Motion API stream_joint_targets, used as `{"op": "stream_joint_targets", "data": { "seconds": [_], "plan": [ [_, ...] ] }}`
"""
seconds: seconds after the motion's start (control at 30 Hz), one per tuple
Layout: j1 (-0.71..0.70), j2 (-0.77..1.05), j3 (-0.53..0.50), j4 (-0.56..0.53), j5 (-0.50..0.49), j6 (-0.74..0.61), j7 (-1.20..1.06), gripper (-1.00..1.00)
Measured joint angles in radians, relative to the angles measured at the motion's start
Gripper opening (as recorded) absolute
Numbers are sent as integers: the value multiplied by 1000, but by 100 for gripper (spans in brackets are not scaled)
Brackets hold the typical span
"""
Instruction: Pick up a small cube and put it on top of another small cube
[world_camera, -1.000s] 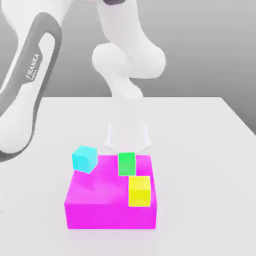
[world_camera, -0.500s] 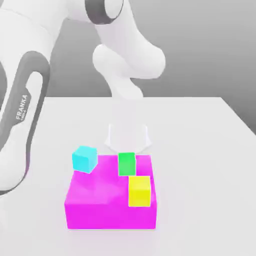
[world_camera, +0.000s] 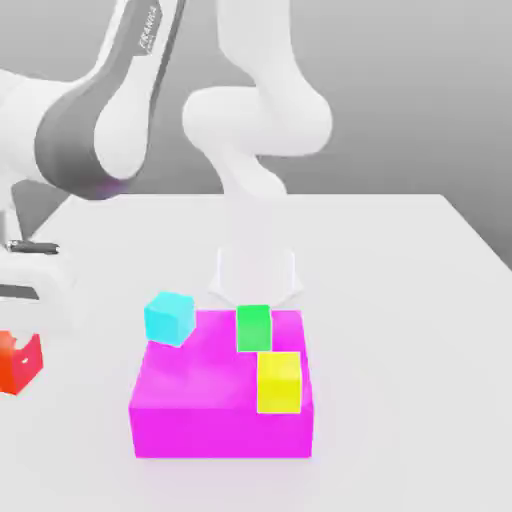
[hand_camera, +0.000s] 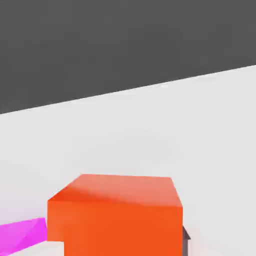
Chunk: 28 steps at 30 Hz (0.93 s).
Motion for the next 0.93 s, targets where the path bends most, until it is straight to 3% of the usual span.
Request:
{"op": "stream_joint_targets", "data": {
  "seconds": [0.3,0.6,0.83,0.87,0.93],
  "plan": [
    [-55,-334,89,-271,-99,-55,441,-100],
    [-150,-656,218,-543,-87,-109,798,-100],
    [-169,-526,237,-647,-81,124,848,-100],
    [-170,-505,237,-655,-81,152,848,100],
    [-170,-505,237,-655,-81,152,848,100]
  ]
}}
